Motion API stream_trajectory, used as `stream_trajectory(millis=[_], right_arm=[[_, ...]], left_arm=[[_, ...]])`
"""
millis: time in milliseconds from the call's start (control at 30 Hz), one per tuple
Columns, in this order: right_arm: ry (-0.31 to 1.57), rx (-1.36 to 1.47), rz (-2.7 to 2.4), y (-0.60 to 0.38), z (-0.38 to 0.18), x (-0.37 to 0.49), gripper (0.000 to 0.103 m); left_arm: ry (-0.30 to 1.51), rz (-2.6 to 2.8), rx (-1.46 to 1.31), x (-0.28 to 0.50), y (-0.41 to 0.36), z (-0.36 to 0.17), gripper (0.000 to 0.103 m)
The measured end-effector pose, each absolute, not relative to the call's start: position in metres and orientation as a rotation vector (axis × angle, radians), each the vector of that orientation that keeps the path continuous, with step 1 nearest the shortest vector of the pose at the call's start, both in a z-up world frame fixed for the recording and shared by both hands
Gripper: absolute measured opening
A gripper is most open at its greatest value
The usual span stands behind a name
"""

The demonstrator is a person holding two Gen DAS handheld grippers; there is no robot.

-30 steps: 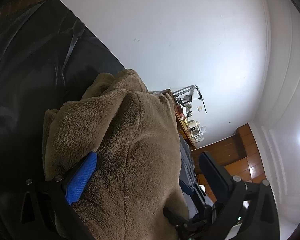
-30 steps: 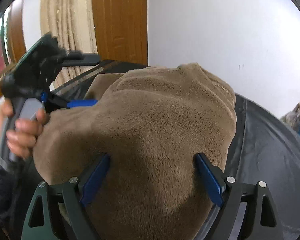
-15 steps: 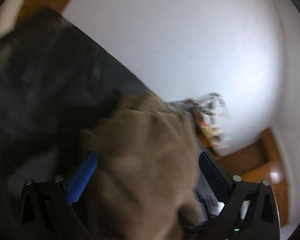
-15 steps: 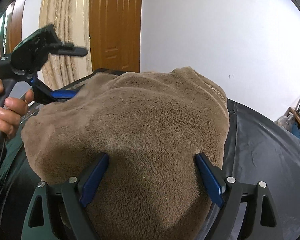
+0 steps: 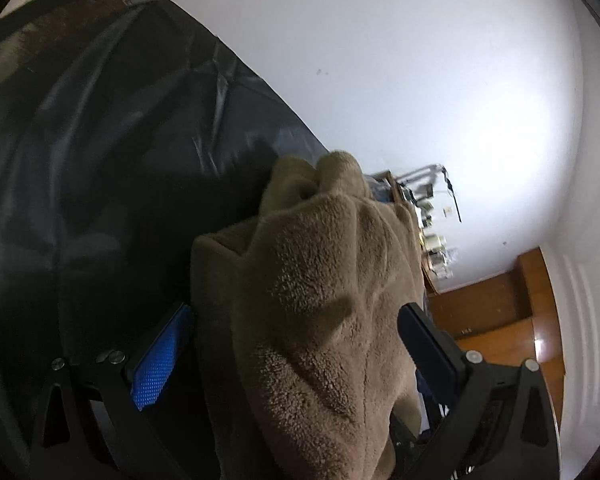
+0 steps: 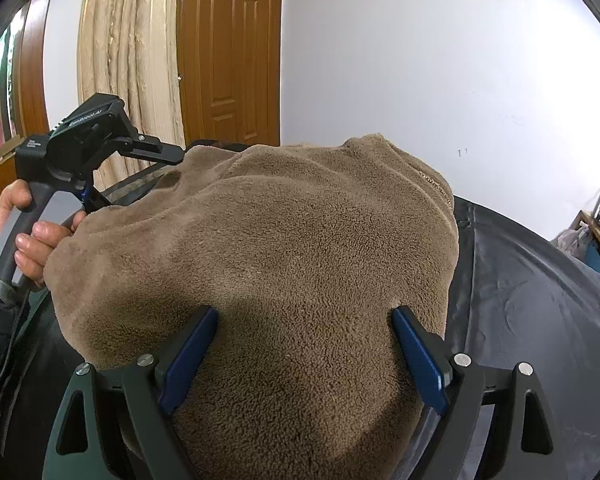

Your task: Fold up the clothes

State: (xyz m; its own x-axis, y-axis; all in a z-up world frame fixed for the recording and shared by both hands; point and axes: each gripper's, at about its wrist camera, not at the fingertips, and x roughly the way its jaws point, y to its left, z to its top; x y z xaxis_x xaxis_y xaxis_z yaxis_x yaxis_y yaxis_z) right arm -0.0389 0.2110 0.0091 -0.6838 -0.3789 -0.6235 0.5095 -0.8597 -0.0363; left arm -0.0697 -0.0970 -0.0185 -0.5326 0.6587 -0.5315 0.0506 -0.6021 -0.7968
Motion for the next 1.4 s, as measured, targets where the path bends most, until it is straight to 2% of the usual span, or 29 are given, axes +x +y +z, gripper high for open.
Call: stream_trajectory(millis=[433,633,767,933,1400], right_arm=[[0.216,0.851,-2.466,0.218,0.008,-0.044,0.090],[0.023,0.889,-2.325,0.249,0.024,-0.058,0.091],[-0.210,0.914,-2.361,0.286,0.035,-0.075,0.091],[-0.488,1.061,-2.273,0.318,0.012,-0.114,0.091],[-0.634,1.227,-2.017,0.286,-0.026,-0.158,0.091]], left_arm=[[-0.973,2.130,-1.280,-0.071,-0.076,-0.019,0.102],[-0.902,2.132,-1.279,-0.066,-0.064,-0.017,0.101],[-0.908,2.129,-1.280,-0.070,-0.060,-0.015,0.100],[-0.914,2.132,-1.278,-0.076,-0.059,-0.017,0.100],[-0.901,2.138,-1.274,-0.072,-0.065,-0.022,0.100]])
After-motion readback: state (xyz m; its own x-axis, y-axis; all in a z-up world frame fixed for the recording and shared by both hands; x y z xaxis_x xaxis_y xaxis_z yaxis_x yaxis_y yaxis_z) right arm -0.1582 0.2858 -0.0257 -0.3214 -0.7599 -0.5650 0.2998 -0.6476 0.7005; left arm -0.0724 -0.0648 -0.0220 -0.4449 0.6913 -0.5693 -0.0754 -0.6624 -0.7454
